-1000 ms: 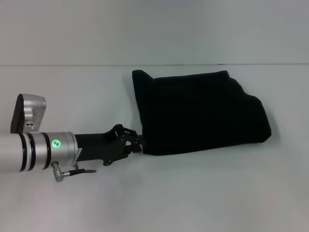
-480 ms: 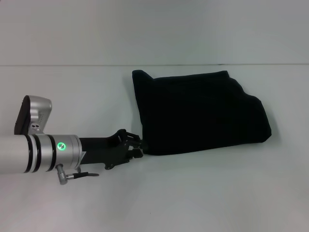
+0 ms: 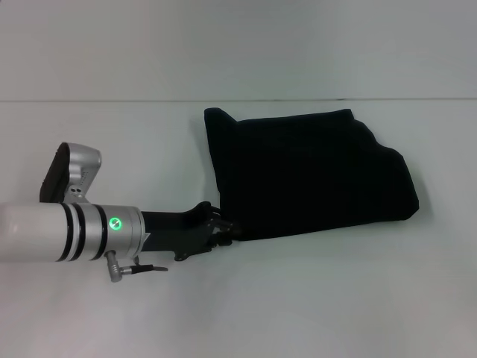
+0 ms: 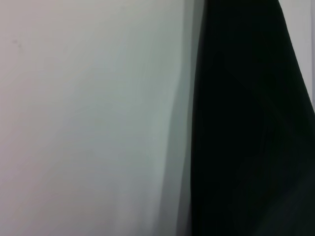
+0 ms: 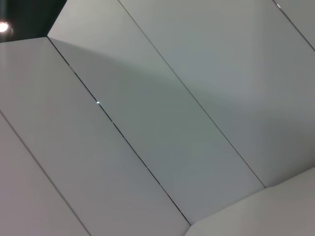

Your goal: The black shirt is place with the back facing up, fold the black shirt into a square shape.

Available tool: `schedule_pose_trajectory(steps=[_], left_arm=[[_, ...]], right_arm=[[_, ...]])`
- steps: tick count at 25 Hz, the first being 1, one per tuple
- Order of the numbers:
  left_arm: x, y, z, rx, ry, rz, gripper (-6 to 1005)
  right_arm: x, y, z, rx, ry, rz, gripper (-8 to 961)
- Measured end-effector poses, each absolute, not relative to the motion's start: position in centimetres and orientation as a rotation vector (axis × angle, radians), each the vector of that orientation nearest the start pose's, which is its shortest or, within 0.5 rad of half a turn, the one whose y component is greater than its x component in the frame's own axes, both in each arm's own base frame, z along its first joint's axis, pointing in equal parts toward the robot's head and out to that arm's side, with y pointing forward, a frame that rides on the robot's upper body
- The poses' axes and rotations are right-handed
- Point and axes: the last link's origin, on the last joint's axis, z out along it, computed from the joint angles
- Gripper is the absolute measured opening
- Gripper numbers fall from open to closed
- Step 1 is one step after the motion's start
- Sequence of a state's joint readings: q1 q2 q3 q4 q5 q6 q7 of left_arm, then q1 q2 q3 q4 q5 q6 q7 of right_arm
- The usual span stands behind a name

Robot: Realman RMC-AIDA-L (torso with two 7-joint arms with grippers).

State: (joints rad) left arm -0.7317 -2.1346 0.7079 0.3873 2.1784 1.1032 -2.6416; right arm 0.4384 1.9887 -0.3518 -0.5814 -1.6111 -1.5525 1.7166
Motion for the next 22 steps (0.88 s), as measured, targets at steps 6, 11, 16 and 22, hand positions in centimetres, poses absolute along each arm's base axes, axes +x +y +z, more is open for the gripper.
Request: schedule_pose_trajectory(steps=[6, 11, 16, 22], left_arm=[[-25.4, 36.5, -8.3, 2.012, 2.498, 0.611, 247], [-25.4, 36.4, -8.3, 2.009, 2.494, 0.610, 225], [-25.3, 36.3, -8.2, 2.020, 2.465, 0.618, 40], [-26.4, 35.2, -6.5, 2.014, 2.417, 0.663, 23]], right_arm=[[31.0, 33.4, 11.5, -1.927, 1.062, 1.340, 882], [31.0, 33.3, 11.4, -1.926, 1.063, 1.345, 882], [31.2, 33.1, 11.4, -1.923, 1.069, 1.340, 882], [31.3, 33.0, 11.3, -1.921, 1.074, 1.342, 882]])
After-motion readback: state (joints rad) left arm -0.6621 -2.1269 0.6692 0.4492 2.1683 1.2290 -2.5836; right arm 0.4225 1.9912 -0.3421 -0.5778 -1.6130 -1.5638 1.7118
